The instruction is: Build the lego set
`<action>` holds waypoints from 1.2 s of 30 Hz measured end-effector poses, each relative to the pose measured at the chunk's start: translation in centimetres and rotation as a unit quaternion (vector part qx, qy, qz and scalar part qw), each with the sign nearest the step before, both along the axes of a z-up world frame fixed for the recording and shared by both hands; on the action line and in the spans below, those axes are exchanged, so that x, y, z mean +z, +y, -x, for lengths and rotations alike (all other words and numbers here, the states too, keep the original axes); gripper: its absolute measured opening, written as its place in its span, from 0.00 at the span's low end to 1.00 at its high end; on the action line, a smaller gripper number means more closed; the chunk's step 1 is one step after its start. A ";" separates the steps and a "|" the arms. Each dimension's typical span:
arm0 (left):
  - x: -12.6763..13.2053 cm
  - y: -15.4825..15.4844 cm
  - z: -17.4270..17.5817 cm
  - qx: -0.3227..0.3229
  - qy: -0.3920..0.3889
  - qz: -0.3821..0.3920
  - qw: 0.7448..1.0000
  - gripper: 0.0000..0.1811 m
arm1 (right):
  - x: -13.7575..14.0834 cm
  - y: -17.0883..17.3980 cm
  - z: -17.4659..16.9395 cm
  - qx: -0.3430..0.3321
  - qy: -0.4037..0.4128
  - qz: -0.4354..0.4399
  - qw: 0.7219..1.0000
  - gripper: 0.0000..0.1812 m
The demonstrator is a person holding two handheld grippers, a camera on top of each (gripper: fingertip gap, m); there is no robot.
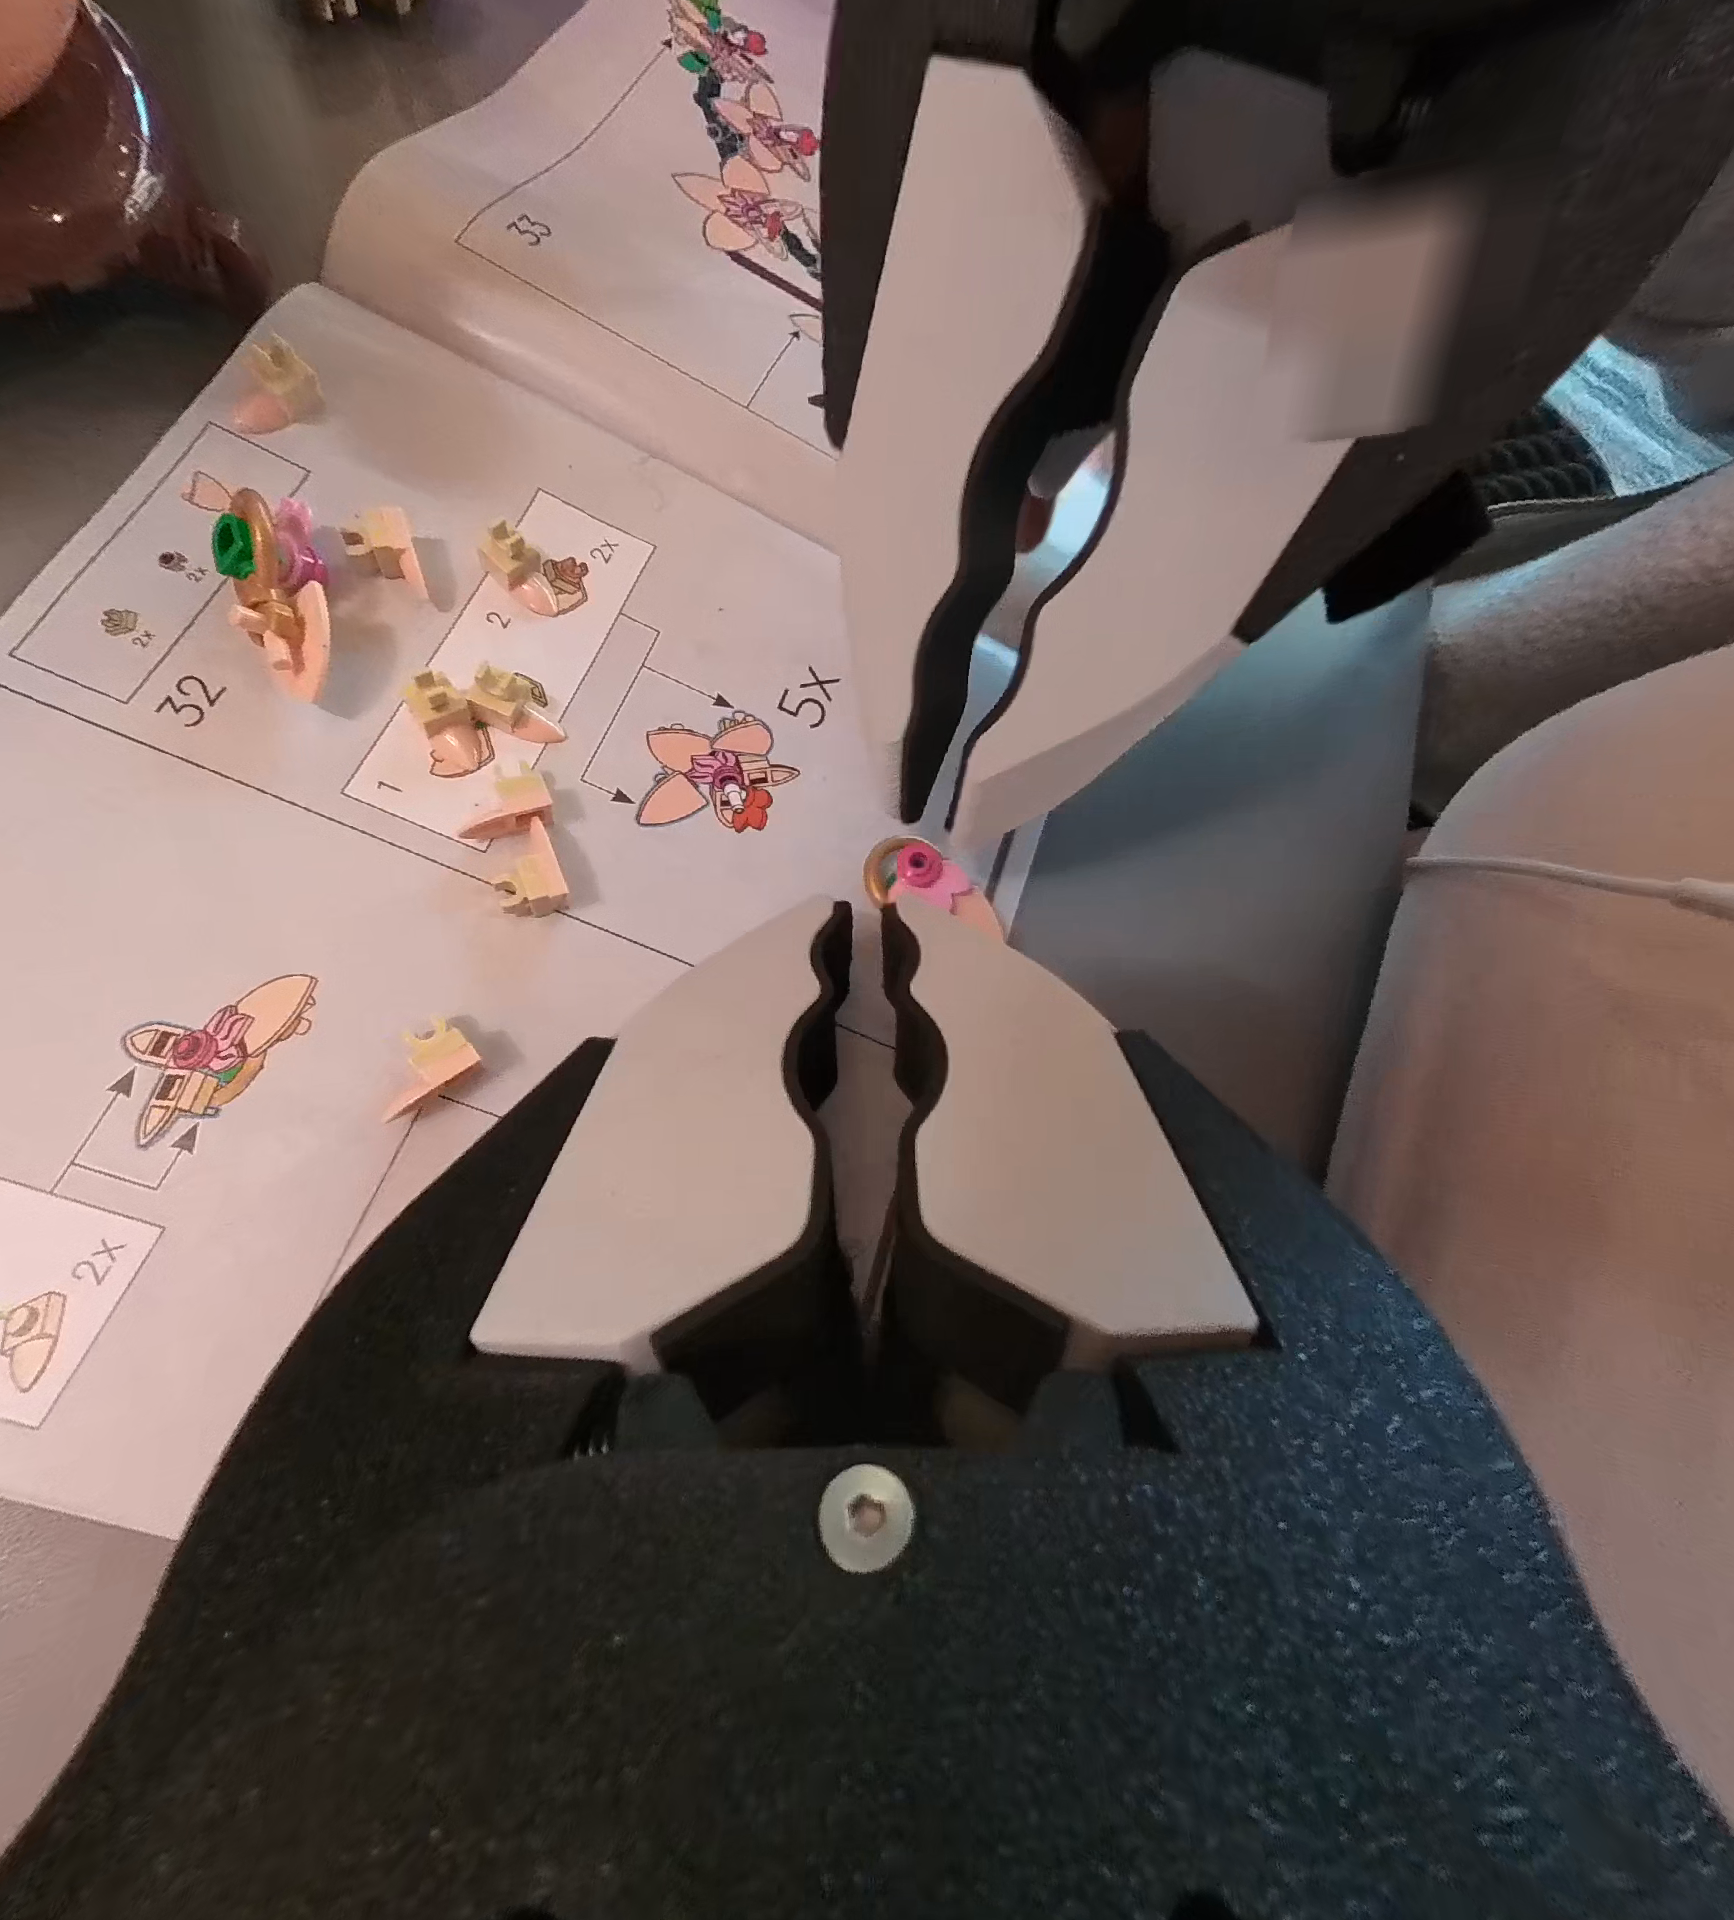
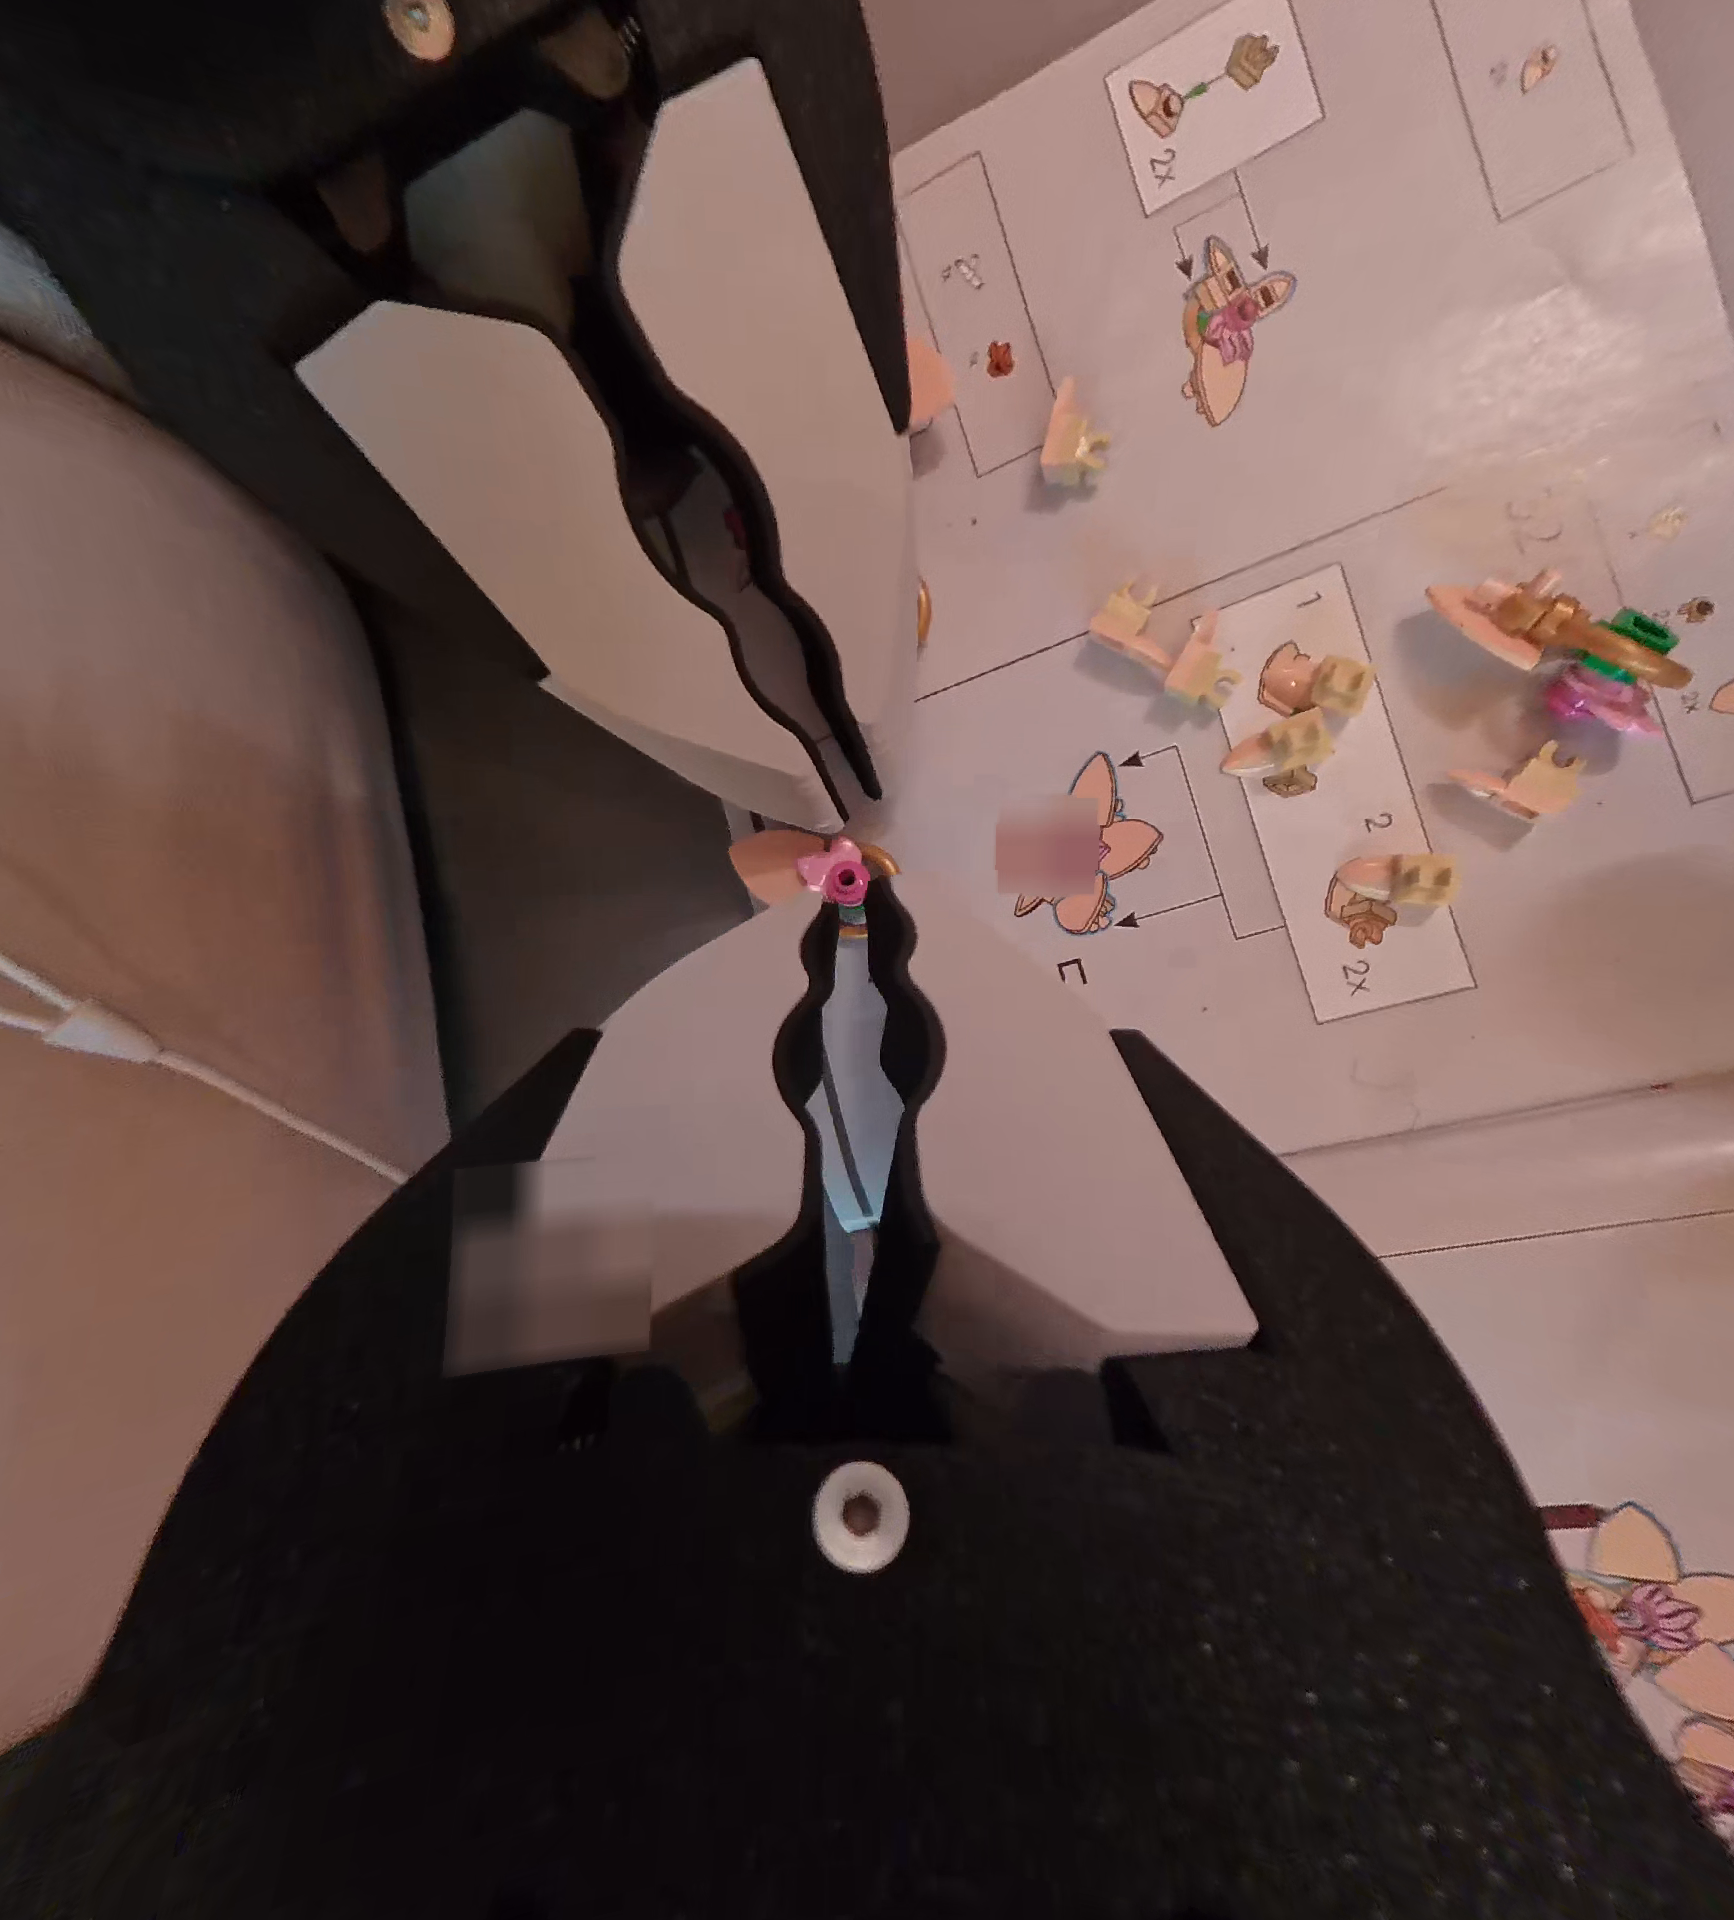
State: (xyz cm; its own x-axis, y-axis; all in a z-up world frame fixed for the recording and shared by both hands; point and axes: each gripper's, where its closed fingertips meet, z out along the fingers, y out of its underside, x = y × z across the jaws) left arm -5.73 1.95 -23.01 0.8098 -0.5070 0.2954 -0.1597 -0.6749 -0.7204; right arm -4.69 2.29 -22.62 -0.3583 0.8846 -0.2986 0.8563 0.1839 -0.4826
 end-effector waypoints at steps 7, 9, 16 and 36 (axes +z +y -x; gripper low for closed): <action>-0.1 -0.2 -0.3 -0.005 -0.004 0.002 1.000 0.03 | 0.4 -0.2 0.3 0.070 0.013 -0.022 0.997 0.02; 0.0 -0.3 -0.5 -0.007 -0.001 0.000 1.000 0.03 | 0.1 -0.2 0.4 0.071 -0.001 -0.021 0.997 0.03; -0.2 -0.3 -0.7 -0.012 -0.006 0.001 1.000 0.03 | -0.6 -0.5 0.1 0.094 -0.019 -0.033 0.995 0.03; -0.2 -0.4 -1.1 -0.021 -0.027 0.001 0.999 0.01 | -0.9 -0.5 0.0 0.103 0.003 -0.146 0.984 0.03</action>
State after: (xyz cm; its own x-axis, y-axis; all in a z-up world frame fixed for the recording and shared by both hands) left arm -4.67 1.55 -23.19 0.7705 -0.5397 0.3393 -0.1490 -0.6699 -0.7273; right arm -4.73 1.81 -23.51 -0.5399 0.8408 -0.0397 0.7836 0.4848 -0.3885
